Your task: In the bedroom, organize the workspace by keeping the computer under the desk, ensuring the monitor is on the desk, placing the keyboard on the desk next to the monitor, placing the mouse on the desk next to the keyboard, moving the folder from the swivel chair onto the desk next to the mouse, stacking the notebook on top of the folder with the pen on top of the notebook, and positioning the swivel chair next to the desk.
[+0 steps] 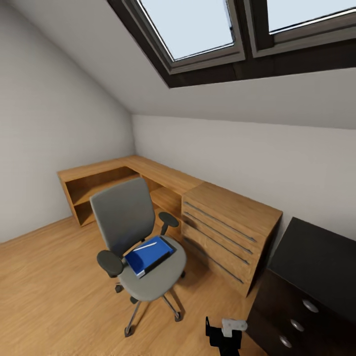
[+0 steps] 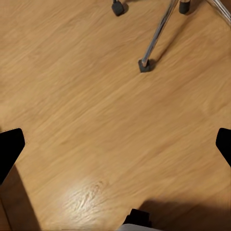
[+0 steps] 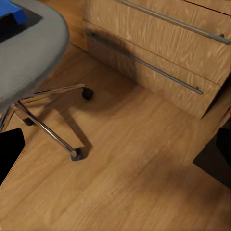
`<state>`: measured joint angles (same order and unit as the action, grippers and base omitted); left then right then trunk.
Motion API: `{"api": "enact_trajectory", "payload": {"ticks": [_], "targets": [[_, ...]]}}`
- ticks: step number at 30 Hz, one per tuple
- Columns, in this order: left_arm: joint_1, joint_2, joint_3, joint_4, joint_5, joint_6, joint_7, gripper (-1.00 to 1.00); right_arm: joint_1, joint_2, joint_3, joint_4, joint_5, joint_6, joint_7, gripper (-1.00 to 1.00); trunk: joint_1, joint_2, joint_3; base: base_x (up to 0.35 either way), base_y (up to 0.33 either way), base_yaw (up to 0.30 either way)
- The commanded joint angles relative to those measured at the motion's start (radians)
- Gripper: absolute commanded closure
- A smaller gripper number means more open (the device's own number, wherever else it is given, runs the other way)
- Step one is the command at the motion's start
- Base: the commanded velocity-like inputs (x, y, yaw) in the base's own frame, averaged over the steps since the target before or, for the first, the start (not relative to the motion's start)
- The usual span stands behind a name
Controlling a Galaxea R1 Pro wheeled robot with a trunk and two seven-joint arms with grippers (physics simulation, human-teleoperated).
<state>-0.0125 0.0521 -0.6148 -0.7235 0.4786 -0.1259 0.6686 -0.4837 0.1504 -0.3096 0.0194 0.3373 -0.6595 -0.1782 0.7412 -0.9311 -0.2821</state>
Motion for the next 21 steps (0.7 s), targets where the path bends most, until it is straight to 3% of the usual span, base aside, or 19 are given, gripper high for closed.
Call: {"api": "enact_trajectory", "payload": {"ticks": [1,8,10,11,14,21], "targets": [[-0.001,0.001,-0.007,-0.001,0.011,-0.006,0.007,-1.00,-0.001,0.000,-0.005,0.002,0.011,-0.003,-0.007,-1.00,0.000,-0.001,-0.001,0.000,0.000,0.288],[-0.001,0.003,0.006,-0.001,0.012,-0.005,0.008,-1.00,-0.001,0.000,-0.005,0.002,0.011,-0.003,-0.007,-1.00,0.000,-0.001,-0.001,0.000,0.000,0.288],[-0.001,0.003,0.034,-0.001,0.012,-0.005,0.008,-1.00,-0.001,0.000,-0.005,0.002,0.011,-0.003,-0.007,-1.00,0.000,-0.001,-0.001,0.000,0.000,0.288],[-0.001,0.002,0.091,-0.001,0.012,-0.004,0.007,-1.00,-0.001,0.000,-0.005,0.002,0.011,-0.002,-0.007,-1.00,0.000,-0.001,-0.001,0.000,0.000,0.288],[-0.001,0.003,0.167,-0.001,0.013,-0.004,0.005,-1.00,-0.001,-0.001,-0.005,0.002,0.010,-0.002,-0.007,-1.00,0.000,-0.001,-0.001,0.000,0.000,0.288],[-0.001,0.006,0.222,0.009,0.014,-0.004,0.005,-1.00,-0.001,-0.002,-0.005,0.002,0.008,0.000,-0.009,-1.00,0.000,-0.001,-0.001,0.000,0.000,0.288]]}}
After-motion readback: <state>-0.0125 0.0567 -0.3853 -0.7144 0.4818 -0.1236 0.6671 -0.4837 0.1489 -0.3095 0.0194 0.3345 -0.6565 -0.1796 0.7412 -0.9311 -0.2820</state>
